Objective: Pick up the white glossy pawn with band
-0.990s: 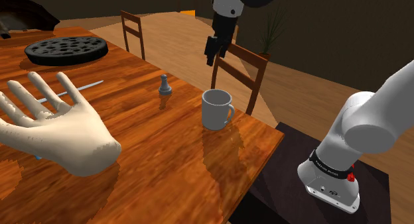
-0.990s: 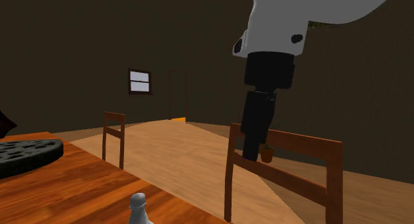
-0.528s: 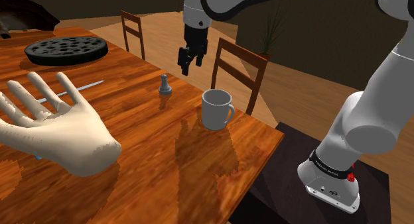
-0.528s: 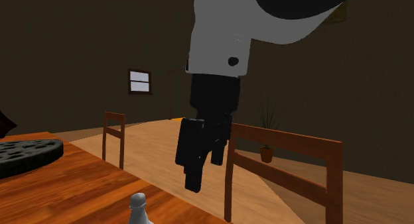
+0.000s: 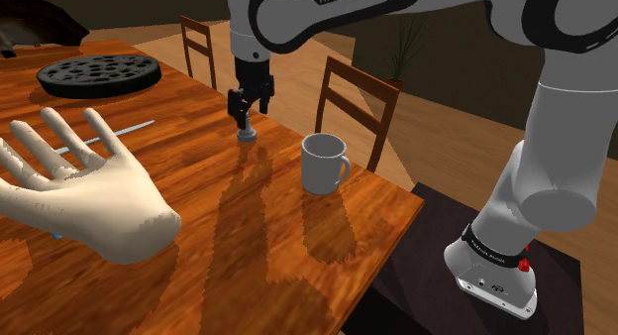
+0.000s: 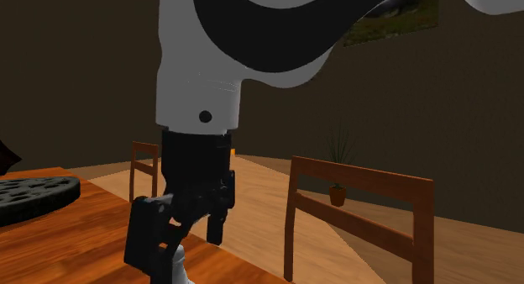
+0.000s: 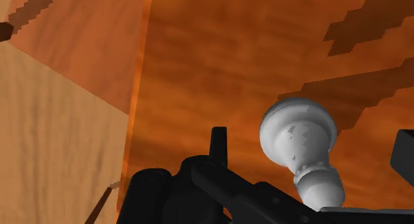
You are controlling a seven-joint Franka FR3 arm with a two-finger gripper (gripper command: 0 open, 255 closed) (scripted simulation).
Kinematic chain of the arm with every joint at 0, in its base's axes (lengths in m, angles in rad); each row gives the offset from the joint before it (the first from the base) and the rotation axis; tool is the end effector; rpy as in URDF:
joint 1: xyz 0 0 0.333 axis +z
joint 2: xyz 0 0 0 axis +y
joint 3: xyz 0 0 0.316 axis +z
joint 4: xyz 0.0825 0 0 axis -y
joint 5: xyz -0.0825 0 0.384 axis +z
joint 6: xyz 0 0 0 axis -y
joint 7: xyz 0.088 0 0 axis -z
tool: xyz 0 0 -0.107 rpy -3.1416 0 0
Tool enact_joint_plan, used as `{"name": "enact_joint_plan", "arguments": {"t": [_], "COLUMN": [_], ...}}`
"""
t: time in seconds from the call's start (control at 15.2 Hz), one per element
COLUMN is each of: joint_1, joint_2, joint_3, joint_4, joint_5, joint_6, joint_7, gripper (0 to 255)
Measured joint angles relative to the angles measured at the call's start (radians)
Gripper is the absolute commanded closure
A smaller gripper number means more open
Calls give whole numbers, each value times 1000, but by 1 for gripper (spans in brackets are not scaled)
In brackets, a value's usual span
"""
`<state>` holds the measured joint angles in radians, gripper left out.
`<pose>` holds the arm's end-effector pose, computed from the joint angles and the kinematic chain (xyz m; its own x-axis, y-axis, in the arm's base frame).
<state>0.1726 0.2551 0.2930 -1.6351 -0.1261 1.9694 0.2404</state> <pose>0.5872 0.2673 0.4822 0.9622 0.2538 0.0986 0.2526 -0.9673 0.0244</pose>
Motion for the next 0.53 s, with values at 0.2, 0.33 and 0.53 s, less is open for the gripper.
{"name": "enact_joint_plan", "arguments": {"t": [0.2,0.33,0.53], "joint_1": [6,6,8], "joint_2": [22,28,36], "joint_3": [1,0,0], "joint_4": [-13,-32,-49], "joint_5": [-8,-11,-15], "joint_6": [31,57,81], "joint_7": [9,12,18], "gripper": [0,0,0]}}
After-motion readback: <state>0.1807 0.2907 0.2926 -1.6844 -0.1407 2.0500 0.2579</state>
